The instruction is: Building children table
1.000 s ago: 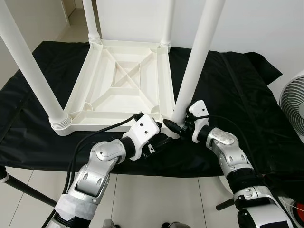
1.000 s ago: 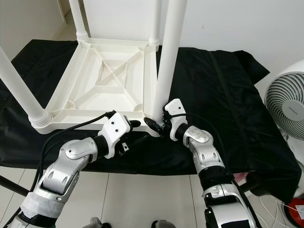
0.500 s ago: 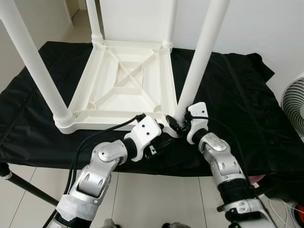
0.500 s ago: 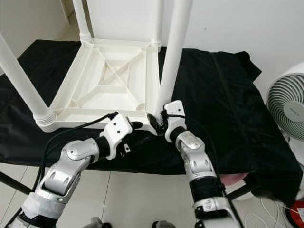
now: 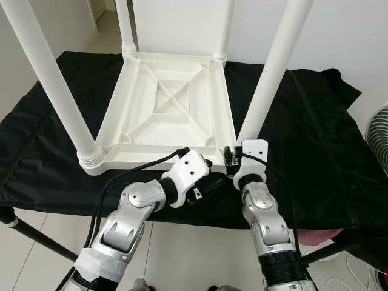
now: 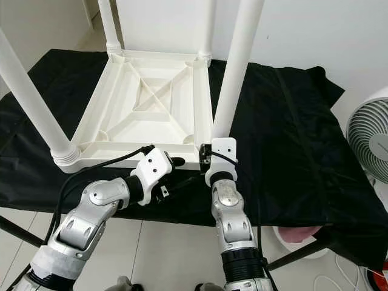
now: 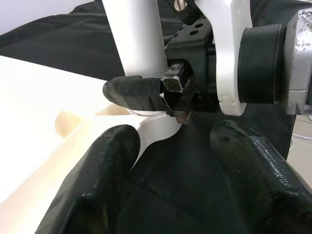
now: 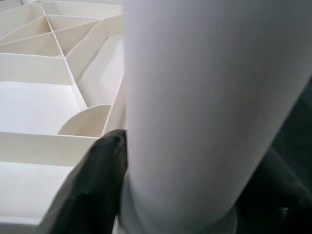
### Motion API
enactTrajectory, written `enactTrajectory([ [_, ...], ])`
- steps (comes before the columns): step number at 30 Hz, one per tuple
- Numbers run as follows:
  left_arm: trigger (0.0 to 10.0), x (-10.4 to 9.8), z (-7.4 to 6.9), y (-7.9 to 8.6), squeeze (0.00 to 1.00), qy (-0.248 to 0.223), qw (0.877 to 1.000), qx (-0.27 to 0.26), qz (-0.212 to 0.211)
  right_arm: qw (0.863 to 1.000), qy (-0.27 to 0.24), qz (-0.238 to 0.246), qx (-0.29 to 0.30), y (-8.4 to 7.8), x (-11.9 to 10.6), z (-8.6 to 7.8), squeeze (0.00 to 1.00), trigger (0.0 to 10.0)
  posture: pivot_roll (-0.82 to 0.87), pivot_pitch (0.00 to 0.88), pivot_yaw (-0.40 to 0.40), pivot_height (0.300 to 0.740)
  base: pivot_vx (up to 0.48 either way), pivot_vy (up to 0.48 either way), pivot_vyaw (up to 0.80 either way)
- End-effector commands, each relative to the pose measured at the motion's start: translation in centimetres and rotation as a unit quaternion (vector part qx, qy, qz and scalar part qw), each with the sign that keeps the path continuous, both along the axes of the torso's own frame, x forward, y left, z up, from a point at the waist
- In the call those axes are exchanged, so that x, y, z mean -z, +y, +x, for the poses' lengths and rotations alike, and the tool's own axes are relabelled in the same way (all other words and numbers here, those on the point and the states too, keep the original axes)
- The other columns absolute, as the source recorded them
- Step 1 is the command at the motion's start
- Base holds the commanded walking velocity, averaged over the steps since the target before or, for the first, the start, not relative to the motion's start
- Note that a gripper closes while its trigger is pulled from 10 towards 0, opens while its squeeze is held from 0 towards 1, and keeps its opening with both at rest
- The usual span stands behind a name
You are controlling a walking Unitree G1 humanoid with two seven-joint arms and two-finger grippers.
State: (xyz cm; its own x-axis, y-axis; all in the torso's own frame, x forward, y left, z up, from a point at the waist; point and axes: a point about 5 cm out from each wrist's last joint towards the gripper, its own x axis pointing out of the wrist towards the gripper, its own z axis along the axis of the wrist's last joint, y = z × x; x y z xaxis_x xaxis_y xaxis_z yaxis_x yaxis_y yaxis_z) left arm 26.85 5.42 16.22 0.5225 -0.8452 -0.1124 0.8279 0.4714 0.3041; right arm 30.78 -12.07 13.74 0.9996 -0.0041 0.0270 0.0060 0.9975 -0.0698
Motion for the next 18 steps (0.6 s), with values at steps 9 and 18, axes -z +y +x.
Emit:
enactTrajectory([
  [9,10.0,0.0,0.2,-0.1,0.0,-0.01,1.0,-0.021,0.001,0.999,-0.021,0.023,-0.04,-1.4,-0.9,0.1,1.0,10.0,-0.12,0.023,-0.012,0.74,0.0,0.0,0.0],
  [18,10.0,-0.2,0.5,0.1,0.0,-0.014,1.0,-0.022,0.002,0.982,-0.031,-0.003,-0.184,-2.2,-2.2,0.5,1.0,10.0,-0.12,0.027,-0.006,0.74,0.0,0.0,0.0],
])
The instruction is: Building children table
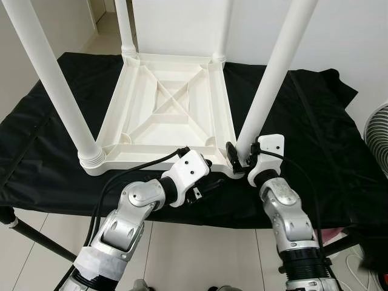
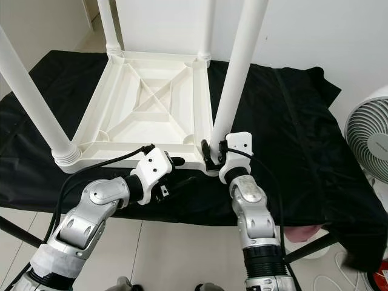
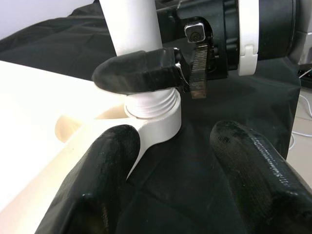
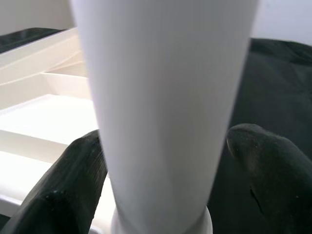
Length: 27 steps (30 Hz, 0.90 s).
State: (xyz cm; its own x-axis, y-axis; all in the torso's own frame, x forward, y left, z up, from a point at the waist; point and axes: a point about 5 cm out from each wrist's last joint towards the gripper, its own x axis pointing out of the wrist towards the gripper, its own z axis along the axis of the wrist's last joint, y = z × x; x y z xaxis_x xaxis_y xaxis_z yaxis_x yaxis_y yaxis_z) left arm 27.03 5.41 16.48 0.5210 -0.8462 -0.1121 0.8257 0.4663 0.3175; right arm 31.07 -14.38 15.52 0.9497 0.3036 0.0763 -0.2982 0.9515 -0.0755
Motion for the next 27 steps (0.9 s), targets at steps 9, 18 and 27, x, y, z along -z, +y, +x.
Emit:
enactTrajectory([
  [9,10.0,-0.2,0.4,0.1,0.0,-0.011,1.0,-0.022,-0.002,0.986,0.001,-0.077,-0.147,-0.5,-0.9,1.5,0.0,10.0,-0.13,0.033,0.009,0.74,0.0,0.0,0.0],
  [18,10.0,-0.4,0.6,0.1,0.0,-0.013,1.0,-0.022,-0.003,0.969,0.022,-0.108,-0.222,-0.3,-0.6,2.5,0.0,10.0,-0.12,0.037,0.015,0.74,0.0,0.0,0.0],
  [27,10.0,-0.5,0.6,0.0,0.0,-0.013,1.0,-0.021,-0.004,0.958,0.044,-0.11,-0.263,0.3,0.4,3.3,0.0,10.0,-0.12,0.04,0.012,0.74,0.0,0.0,0.0],
])
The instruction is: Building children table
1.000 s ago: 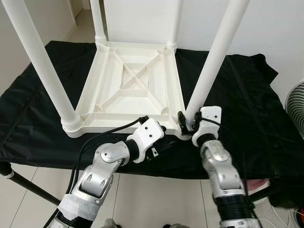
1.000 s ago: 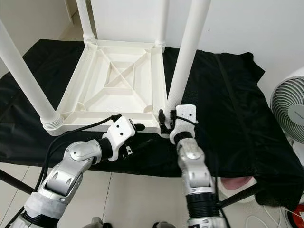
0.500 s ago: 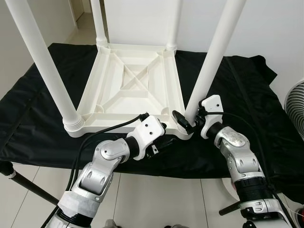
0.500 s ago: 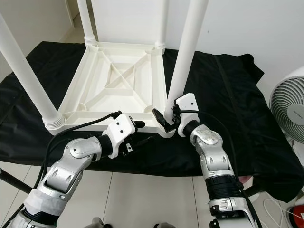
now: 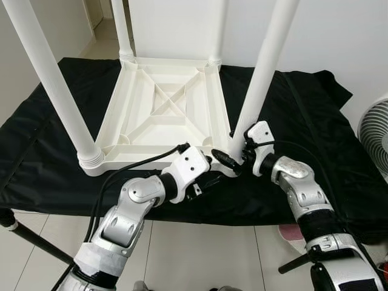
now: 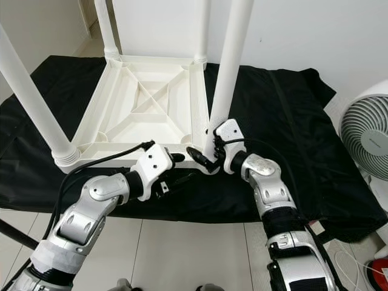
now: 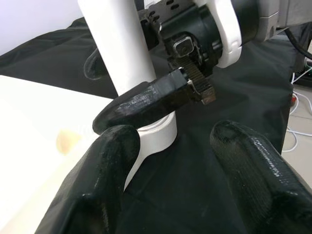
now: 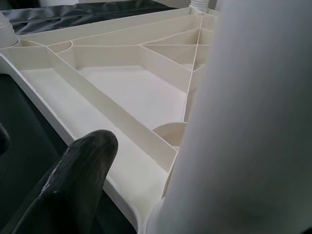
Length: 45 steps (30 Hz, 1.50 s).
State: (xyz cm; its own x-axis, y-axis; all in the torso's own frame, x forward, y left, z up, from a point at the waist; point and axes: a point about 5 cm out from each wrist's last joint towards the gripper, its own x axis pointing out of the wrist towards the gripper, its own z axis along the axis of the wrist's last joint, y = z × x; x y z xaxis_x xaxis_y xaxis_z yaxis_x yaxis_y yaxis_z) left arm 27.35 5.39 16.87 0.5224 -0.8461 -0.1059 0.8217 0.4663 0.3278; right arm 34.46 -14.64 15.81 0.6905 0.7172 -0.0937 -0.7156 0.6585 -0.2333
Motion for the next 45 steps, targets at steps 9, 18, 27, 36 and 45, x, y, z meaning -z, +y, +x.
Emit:
enactTrajectory([
  [9,10.0,-0.1,0.3,-0.3,0.0,-0.007,1.0,-0.023,-0.01,0.997,0.056,-0.01,-0.047,-0.3,2.3,-1.1,0.0,2.2,-0.14,0.043,-0.002,0.74,0.0,0.0,0.0],
  [18,10.0,0.0,0.3,-0.5,0.0,-0.006,1.0,-0.022,-0.015,0.998,0.045,-0.019,-0.032,-1.4,2.2,-1.1,0.0,4.1,-0.15,0.048,-0.005,0.74,0.0,0.0,0.0],
  [27,10.0,0.1,0.2,-0.4,0.0,-0.004,1.0,-0.024,-0.015,0.993,0.033,-0.011,0.115,-1.8,1.7,0.2,0.0,10.0,-0.14,0.054,-0.011,0.74,0.0,0.0,0.0],
  [36,10.0,0.1,0.3,-0.3,0.0,-0.002,1.0,-0.027,-0.016,0.95,-0.007,0.069,0.304,-0.5,-0.1,-0.6,0.0,10.0,-0.15,0.056,0.002,0.74,0.0,0.0,0.0],
  [45,10.0,0.4,0.1,-0.4,0.0,0.004,1.0,-0.018,-0.012,0.887,-0.022,0.101,0.45,0.4,0.9,-2.5,0.0,10.0,-0.16,0.057,0.006,0.74,0.0,0.0,0.0],
])
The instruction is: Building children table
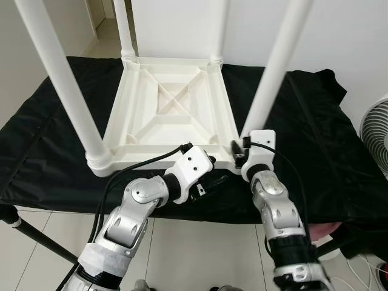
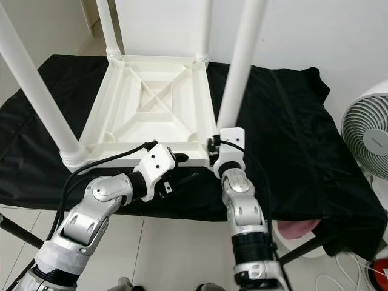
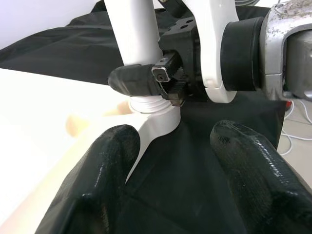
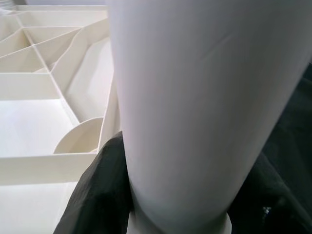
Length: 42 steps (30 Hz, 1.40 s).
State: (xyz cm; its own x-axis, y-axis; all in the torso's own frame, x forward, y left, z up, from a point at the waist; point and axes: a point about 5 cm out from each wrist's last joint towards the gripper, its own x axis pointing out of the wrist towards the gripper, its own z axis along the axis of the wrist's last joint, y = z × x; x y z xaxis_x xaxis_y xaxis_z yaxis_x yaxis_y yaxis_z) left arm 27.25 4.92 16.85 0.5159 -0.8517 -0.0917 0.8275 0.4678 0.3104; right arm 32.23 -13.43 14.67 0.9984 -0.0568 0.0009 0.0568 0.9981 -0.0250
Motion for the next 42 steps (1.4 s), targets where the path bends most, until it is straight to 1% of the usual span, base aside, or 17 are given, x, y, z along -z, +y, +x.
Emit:
enactTrajectory([
  [1,10.0,0.4,0.2,0.1,0.0,0.0,1.0,-0.022,-0.001,1.0,-0.008,-0.009,0.028,-0.2,-0.4,-0.1,0.0,10.0,-0.16,0.057,0.006,0.74,0.0,0.0,0.0],
  [7,10.0,0.4,0.1,0.1,0.0,0.0,1.0,-0.023,-0.001,1.0,-0.02,0.003,0.013,0.4,-1.5,0.4,0.0,10.0,-0.15,0.059,0.008,0.74,0.0,0.0,0.0],
  [8,10.0,0.4,0.1,0.1,0.0,0.0,1.0,-0.023,0.0,1.0,-0.026,0.007,0.009,0.4,-1.7,0.4,1.0,10.0,-0.15,0.057,0.003,0.74,0.0,0.0,0.0],
  [9,10.0,0.4,0.0,0.1,0.0,0.0,1.0,-0.023,0.0,0.999,-0.03,0.009,0.007,0.3,-1.8,0.4,1.0,10.0,-0.15,0.057,0.003,0.74,0.0,0.0,0.0],
  [13,10.0,0.3,0.1,0.2,0.0,-0.003,1.0,-0.026,0.0,0.993,-0.054,0.029,-0.104,1.3,-2.9,0.7,1.0,10.0,-0.14,0.053,-0.001,0.74,0.0,0.0,0.0],
  [14,10.0,0.3,0.1,0.2,0.0,-0.003,1.0,-0.026,0.0,0.993,-0.054,0.029,-0.104,1.3,-2.9,0.7,1.0,10.0,-0.14,0.053,-0.001,0.74,0.0,0.0,0.0],
  [17,10.0,0.3,0.1,0.2,0.0,-0.003,1.0,-0.026,0.0,0.986,-0.054,0.005,-0.156,1.1,-3.4,0.9,1.0,10.0,-0.14,0.05,-0.002,0.74,0.0,0.0,0.0],
  [18,10.0,0.3,0.0,0.2,0.0,-0.003,1.0,-0.025,0.0,0.983,-0.047,0.005,-0.176,0.7,-3.5,1.0,0.0,10.0,-0.14,0.048,-0.004,0.74,0.0,0.0,0.0],
  [19,10.0,0.4,0.0,0.2,0.0,-0.003,1.0,-0.025,0.001,0.975,-0.035,-0.015,-0.22,-0.2,-3.4,1.4,0.0,10.0,-0.14,0.048,-0.004,0.74,0.0,0.0,0.0],
  [21,10.0,0.4,0.0,0.2,0.0,-0.003,1.0,-0.025,0.001,0.973,-0.032,-0.02,-0.23,-0.4,-3.4,1.4,0.0,10.0,-0.14,0.048,-0.004,0.74,0.0,0.0,0.0],
  [24,10.0,0.4,0.0,0.3,0.0,-0.004,1.0,-0.027,0.003,0.947,-0.019,-0.069,-0.314,-1.0,-2.9,1.3,0.0,10.0,-0.13,0.045,-0.007,0.74,0.0,0.0,0.0],
  [28,10.0,0.4,0.1,0.3,0.0,-0.005,1.0,-0.027,0.004,0.933,-0.007,-0.08,-0.35,-1.3,-2.5,1.3,0.0,10.0,-0.13,0.039,-0.004,0.74,0.0,0.0,0.0],
  [30,10.0,0.3,0.1,0.3,0.0,-0.006,1.0,-0.026,0.003,0.917,0.011,-0.094,-0.387,-1.5,-1.8,1.4,0.0,10.0,-0.13,0.035,-0.003,0.74,0.0,0.0,0.0],
  [32,10.0,0.3,0.1,0.3,0.0,-0.006,1.0,-0.026,0.003,0.917,0.011,-0.094,-0.387,-1.5,-1.8,1.4,0.0,10.0,-0.13,0.035,-0.003,0.74,0.0,0.0,0.0],
  [34,10.0,0.2,0.1,0.3,0.0,-0.008,1.0,-0.027,0.004,0.895,0.033,-0.1,-0.433,-1.4,-1.0,1.2,0.0,10.0,-0.12,0.028,-0.003,0.74,0.0,0.0,0.0],
  [36,10.0,0.1,0.2,0.5,0.0,-0.01,1.0,-0.029,0.006,0.883,0.048,-0.103,-0.456,-1.3,-0.5,1.2,0.0,10.0,-0.11,0.023,-0.004,0.74,0.0,0.0,0.0],
  [42,10.0,0.1,0.2,0.6,0.0,-0.01,0.999,-0.031,0.006,0.873,0.054,-0.095,-0.474,-0.7,-0.1,1.5,0.0,10.0,-0.11,0.021,-0.004,0.74,0.0,0.0,0.0],
])
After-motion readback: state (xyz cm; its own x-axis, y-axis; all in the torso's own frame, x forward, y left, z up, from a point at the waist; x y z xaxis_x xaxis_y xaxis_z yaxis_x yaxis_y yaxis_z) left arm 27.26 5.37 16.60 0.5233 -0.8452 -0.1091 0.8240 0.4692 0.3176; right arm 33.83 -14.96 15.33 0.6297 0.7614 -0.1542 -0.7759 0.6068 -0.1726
